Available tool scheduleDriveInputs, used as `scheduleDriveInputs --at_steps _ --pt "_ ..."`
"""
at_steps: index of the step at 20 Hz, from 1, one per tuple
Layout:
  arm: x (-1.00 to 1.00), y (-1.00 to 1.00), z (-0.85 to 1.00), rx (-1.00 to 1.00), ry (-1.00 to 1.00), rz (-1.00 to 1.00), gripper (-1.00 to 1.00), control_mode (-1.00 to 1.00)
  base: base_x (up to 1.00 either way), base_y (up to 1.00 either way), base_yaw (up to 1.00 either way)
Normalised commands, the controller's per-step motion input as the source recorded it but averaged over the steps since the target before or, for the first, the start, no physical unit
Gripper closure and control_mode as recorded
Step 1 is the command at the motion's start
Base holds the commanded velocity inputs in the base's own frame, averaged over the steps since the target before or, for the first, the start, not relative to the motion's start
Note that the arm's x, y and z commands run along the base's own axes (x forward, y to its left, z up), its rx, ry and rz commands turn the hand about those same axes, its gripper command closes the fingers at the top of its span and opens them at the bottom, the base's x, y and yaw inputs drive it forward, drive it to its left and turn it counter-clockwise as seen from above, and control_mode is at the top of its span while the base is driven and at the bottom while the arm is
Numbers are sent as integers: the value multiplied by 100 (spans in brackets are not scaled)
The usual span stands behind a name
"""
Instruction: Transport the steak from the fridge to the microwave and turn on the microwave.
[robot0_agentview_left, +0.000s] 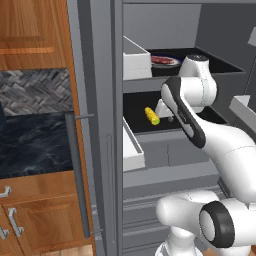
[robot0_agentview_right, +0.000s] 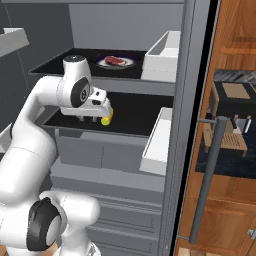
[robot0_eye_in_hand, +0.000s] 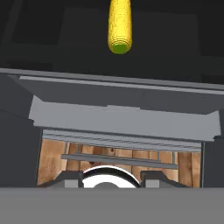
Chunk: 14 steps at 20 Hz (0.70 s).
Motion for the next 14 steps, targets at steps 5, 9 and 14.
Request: scheduleDriveInputs --at_steps 5,9,14 --pt "-1 0 17 0 -15 0 -100 -100 0 0 0" --pt "-2 0 35 0 -20 0 -100 -100 0 0 0" --pt "-2 0 42 0 -17 0 -100 -100 0 0 0"
